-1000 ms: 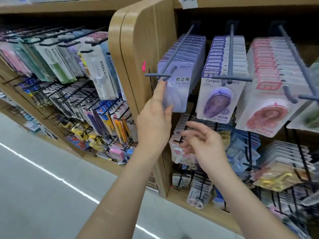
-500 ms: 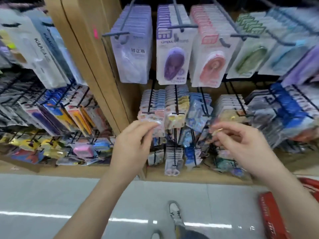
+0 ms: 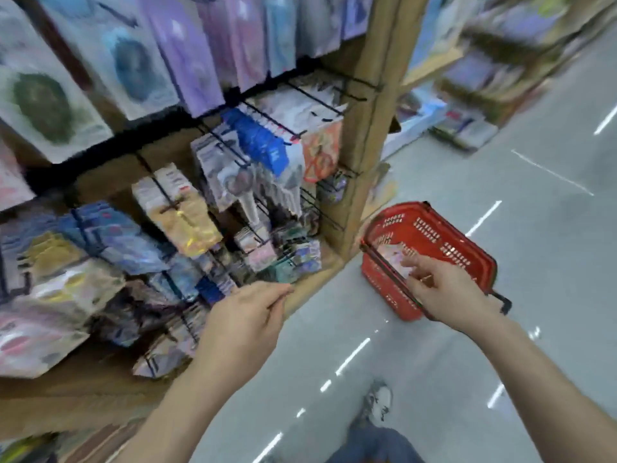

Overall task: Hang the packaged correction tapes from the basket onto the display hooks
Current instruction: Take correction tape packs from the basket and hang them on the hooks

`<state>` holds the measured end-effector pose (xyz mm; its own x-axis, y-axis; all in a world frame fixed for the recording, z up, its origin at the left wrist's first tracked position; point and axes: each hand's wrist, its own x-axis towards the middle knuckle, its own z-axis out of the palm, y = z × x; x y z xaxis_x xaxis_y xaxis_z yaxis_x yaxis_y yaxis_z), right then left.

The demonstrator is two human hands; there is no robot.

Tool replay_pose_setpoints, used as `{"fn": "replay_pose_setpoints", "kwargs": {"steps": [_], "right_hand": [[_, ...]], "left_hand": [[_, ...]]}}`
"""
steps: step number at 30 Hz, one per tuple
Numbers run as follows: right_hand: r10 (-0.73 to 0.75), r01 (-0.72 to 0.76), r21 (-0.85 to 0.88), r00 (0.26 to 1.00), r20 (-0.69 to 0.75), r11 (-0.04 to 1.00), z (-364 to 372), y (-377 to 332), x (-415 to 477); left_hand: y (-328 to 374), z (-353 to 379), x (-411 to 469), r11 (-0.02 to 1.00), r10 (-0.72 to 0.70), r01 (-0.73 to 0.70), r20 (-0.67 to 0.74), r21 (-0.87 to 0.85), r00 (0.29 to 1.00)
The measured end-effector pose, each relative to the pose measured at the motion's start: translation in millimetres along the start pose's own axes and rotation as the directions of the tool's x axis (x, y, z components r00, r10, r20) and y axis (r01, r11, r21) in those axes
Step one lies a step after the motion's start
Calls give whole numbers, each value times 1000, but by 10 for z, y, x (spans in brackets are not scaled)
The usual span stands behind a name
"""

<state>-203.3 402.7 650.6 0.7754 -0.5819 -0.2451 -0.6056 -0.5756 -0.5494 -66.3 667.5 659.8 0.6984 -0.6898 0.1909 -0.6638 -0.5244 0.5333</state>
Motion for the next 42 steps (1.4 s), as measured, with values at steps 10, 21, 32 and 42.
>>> {"fn": "replay_pose_setpoints", "kwargs": {"steps": [10, 21, 32, 42], "right_hand": [[538, -463, 385, 836, -111, 798, -569, 2293, 432], [783, -672, 569, 617, 76, 474, -128, 3563, 1970], [797, -808, 400, 550, 250, 432, 2028, 5443, 4024], [885, -942, 205, 322, 338, 265, 3659, 6441, 4435]], "left_hand": [[970, 2190, 1672, 999, 32, -31, 438, -10, 898], [998, 4420, 3325, 993, -85, 117, 731, 7, 677], [-23, 7903, 4137, 987, -86, -103, 948, 123, 306], [-858, 9878, 3407, 975, -145, -137, 970, 174, 196]]}}
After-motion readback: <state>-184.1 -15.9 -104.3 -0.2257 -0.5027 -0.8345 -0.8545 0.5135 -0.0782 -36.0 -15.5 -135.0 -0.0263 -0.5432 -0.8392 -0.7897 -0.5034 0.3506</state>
